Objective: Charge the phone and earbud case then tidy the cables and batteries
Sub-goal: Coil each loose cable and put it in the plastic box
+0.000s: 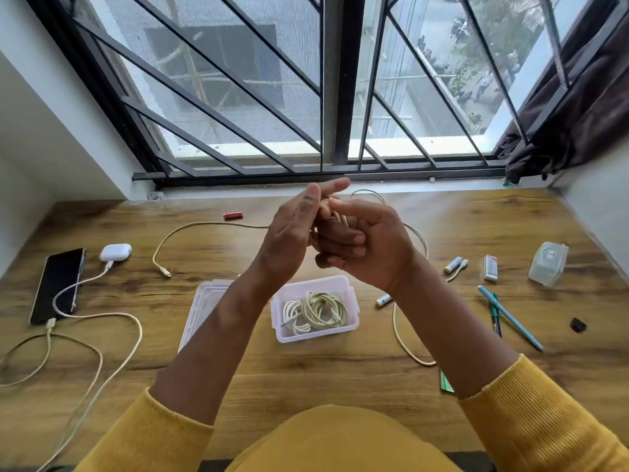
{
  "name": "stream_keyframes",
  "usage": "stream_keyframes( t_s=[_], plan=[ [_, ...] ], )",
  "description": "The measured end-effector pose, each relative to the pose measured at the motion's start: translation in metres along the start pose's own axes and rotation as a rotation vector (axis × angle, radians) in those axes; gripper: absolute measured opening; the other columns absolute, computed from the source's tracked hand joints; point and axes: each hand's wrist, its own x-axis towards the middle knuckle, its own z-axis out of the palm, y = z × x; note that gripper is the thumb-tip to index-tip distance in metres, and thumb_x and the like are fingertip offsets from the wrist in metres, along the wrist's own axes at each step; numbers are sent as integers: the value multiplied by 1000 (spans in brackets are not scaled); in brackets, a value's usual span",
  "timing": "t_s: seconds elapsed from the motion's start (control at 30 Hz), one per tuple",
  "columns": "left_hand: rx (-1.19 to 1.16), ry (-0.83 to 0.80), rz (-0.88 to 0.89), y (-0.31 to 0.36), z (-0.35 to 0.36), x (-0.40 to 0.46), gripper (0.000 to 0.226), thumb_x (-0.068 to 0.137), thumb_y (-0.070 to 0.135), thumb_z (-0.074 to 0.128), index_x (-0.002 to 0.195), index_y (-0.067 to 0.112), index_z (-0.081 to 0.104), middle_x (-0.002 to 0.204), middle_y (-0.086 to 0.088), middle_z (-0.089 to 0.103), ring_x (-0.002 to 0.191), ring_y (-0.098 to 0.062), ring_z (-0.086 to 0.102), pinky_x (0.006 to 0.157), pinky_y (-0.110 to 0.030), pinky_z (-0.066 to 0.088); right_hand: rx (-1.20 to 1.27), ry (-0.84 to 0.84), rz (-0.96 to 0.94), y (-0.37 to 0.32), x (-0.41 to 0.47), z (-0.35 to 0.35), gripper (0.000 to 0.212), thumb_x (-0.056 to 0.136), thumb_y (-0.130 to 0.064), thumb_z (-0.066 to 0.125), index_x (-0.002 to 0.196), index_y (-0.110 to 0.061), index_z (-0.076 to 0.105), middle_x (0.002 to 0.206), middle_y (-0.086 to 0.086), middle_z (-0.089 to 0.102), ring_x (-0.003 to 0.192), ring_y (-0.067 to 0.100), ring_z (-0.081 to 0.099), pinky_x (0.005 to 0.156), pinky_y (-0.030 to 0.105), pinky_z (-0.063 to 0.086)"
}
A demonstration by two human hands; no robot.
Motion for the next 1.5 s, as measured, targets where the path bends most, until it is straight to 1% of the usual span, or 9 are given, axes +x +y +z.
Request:
stream_keyframes(
  t_s=[0.17, 0.33, 0.57, 0.8, 0.93, 1.07, 1.2, 1.4, 1.5],
  plan=[
    [129, 105, -28, -11, -2, 6, 59, 105, 63, 31, 118, 26, 75, 89, -19, 76, 92, -38, 75, 87, -66, 57, -32, 22, 23, 4, 1, 2, 17, 94, -24, 44, 85, -13, 54, 45, -6, 28, 44, 14, 18, 55, 31, 28],
    [428, 258, 65, -13, -1, 5, 52, 110, 47, 33, 67, 24, 54, 64, 3, 64, 60, -8, 58, 61, -36, 45, -97, 60, 45, 4, 0, 6, 12, 86, -22, 46, 84, -11, 50, 47, -4, 35, 47, 14, 28, 59, 32, 33],
    [300, 359, 40, -23, 3, 0, 52, 110, 45, 36, 67, 24, 53, 56, 5, 62, 53, -19, 63, 56, -42, 51, -104, 196, 51, 7, 2, 8, 31, 100, -31, 49, 90, -8, 67, 72, 5, 62, 64, 17, 56, 70, 36, 56],
    [141, 488, 52, -18, -6, 6, 51, 113, 37, 33, 75, 7, 50, 68, -9, 49, 61, -17, 46, 59, -33, 40, -340, 458, -161, 9, -2, 2, 40, 102, -37, 62, 129, -7, 58, 118, 17, 65, 97, 30, 72, 65, 45, 63],
    [106, 511, 27, -13, -8, 8, 49, 117, 27, 31, 76, 6, 49, 70, -13, 47, 62, -18, 45, 56, -22, 40, -780, 540, -347, 13, -1, 6, 27, 97, -20, 76, 117, -9, 63, 111, 16, 71, 97, 28, 76, 67, 46, 66],
    [175, 544, -24, -26, -11, 12, 53, 113, 43, 33, 70, 15, 48, 64, -3, 52, 61, -24, 51, 60, -36, 45, -1232, 714, -635, 19, 4, 6, 15, 96, -23, 77, 102, -11, 71, 93, -4, 74, 84, 12, 74, 64, 38, 65],
    [492, 544, -63, -29, -9, 5, 59, 111, 47, 31, 69, 14, 55, 66, -4, 61, 67, -30, 60, 64, -43, 45, -1436, 689, -779, 13, 4, 11, 16, 97, -24, 76, 103, -10, 76, 97, 0, 76, 82, 6, 72, 65, 18, 60],
    [505, 331, 50, -26, -1, -7, 73, 108, 59, 24, 64, 7, 53, 56, -5, 53, 56, -24, 54, 56, -43, 40, -1161, 713, -699, 5, 11, 8, 8, 98, -12, 72, 103, -5, 72, 89, 0, 75, 82, 14, 76, 72, 39, 65],
    [461, 224, 141, -22, -1, -8, 67, 106, 58, 43, 63, 7, 50, 52, 4, 44, 48, -13, 40, 49, -34, 32, -874, 682, -567, 6, 11, 4, 8, 99, -4, 68, 105, 2, 70, 90, 15, 75, 84, 23, 76, 75, 43, 66]
  ],
)
